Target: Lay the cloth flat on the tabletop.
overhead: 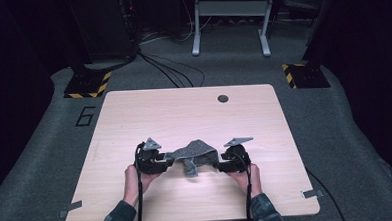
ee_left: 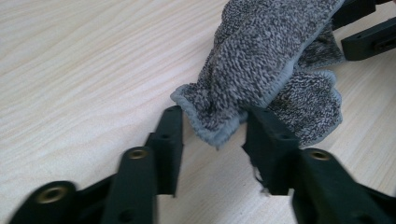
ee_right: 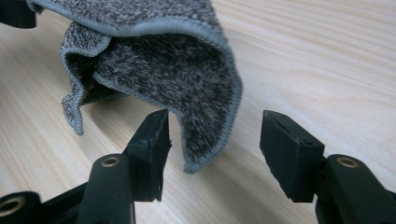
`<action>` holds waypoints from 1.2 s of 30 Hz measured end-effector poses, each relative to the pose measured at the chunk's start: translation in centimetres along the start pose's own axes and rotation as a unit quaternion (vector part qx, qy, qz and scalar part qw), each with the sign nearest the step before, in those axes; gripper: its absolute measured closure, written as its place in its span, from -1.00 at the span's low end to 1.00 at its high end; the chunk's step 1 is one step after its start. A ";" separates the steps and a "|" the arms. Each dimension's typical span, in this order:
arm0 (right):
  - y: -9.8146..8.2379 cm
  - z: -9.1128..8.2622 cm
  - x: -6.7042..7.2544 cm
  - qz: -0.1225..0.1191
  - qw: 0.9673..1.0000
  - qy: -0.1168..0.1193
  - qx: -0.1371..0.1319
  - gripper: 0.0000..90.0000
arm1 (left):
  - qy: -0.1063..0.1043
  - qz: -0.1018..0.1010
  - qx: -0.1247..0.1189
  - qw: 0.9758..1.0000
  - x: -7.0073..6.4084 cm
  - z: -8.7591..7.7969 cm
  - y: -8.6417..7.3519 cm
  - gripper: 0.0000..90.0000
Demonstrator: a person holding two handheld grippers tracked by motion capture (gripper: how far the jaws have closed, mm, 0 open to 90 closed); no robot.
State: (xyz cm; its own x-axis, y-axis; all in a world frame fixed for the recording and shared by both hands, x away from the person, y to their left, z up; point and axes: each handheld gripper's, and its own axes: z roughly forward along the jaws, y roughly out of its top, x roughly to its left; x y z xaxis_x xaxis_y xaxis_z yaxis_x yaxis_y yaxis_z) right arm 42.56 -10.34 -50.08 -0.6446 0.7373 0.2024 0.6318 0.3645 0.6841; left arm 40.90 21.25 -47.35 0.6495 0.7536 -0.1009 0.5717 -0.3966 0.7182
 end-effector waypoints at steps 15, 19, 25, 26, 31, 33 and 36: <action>0.0 1.0 0.6 -0.015 0.999 -0.027 0.015 0.33 | 0.052 0.022 -0.013 0.998 -0.9 -0.9 0.1 -0.16; 0.0 1.1 0.7 -0.018 0.999 -0.034 0.015 0.41 | 0.047 0.040 -0.001 0.998 -1.1 -1.1 0.4 -0.11; -0.1 1.3 0.7 -0.025 0.999 -0.034 0.023 0.73 | 0.033 0.049 0.022 0.998 -0.9 -0.2 0.2 0.41; -0.2 1.4 0.7 -0.021 0.999 -0.033 0.025 0.81 | 0.031 0.046 0.028 0.998 -0.9 0.0 0.1 0.56; -0.1 0.8 0.7 -0.030 0.999 -0.039 0.019 0.94 | 0.033 0.048 0.027 0.998 -0.6 0.4 -0.2 1.00; 0.0 0.4 0.5 -0.032 0.998 -0.046 0.017 0.95 | 0.032 0.043 0.022 0.998 -0.4 0.3 -0.2 1.00; 0.2 -0.7 0.1 -0.033 0.998 -0.056 0.006 0.95 | 0.041 0.046 0.012 0.998 -0.2 0.0 -0.1 1.00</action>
State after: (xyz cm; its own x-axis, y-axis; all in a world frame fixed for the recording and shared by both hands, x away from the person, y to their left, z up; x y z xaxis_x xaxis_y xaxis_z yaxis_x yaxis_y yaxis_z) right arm 42.35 -10.57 -49.42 -0.6332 0.7701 0.0769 0.5950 0.4208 0.6848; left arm 40.73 21.18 -47.45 0.6575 0.7531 0.0230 0.5237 -0.4787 0.7047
